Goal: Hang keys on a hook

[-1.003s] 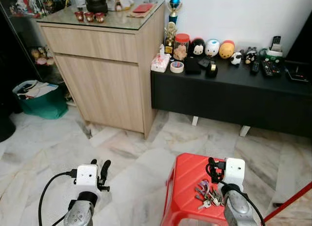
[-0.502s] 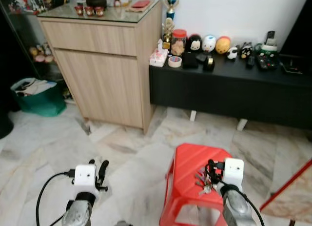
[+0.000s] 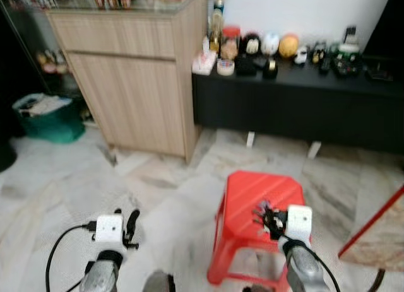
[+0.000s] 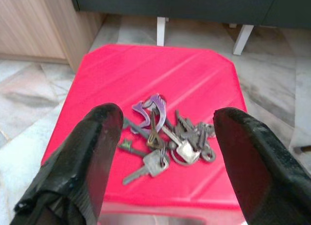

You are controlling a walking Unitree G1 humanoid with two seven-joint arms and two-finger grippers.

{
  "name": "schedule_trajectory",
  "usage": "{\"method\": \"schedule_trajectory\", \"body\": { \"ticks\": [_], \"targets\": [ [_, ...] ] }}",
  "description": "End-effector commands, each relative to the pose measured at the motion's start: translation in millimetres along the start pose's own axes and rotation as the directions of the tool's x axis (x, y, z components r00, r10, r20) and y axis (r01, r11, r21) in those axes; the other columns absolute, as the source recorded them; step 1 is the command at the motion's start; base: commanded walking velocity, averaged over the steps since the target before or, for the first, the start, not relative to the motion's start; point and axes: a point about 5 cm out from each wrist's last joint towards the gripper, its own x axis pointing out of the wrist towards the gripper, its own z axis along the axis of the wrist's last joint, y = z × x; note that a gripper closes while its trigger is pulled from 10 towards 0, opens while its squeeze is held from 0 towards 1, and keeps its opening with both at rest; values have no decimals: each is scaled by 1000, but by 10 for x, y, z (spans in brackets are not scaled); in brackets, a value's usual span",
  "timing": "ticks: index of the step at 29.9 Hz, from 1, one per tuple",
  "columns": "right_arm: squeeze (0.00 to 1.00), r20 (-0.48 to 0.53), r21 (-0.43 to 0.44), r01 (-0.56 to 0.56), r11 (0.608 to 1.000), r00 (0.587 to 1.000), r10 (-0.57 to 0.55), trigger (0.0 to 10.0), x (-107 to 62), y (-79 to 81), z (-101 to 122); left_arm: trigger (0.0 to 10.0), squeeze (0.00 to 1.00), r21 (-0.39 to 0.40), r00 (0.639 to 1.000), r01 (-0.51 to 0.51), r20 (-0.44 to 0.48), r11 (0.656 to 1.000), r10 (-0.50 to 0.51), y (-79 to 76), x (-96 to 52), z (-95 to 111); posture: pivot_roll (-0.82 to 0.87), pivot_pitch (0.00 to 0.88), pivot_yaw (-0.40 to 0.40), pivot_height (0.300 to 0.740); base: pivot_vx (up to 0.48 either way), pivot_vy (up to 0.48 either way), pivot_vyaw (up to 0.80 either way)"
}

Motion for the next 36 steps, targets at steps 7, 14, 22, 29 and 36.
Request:
{"method": "schedule_trajectory", "body": {
  "ticks": [7,14,22,29,36],
  "targets": [
    [0,-14,16,-19,1000,1000,19,10000,11,38,0,10000,0,-6,1000,26,-18,1000,-26,-26,46,-1,2,51,-17,654,0,0,0],
    [0,-20,20,-27,999,999,27,10000,14,56,-4,10000,0,-6,999,26,-20,1000,-26,-30,53,-12,2,50,-17,654,215,0,0],
    [0,-20,22,-28,999,999,28,10000,14,62,-5,10000,0,-6,999,29,-21,1000,-29,-30,52,-16,2,50,-17,654,328,0,0],
    [0,-26,23,-31,999,999,31,10000,13,70,-14,10000,0,-7,999,31,-26,999,-31,-36,50,-27,4,50,-17,654,338,0,0],
    [0,-37,17,-28,999,999,29,10000,11,61,-30,10000,0,-9,999,36,-31,999,-37,-49,51,-41,5,53,-15,654,343,0,0]
  ]
}}
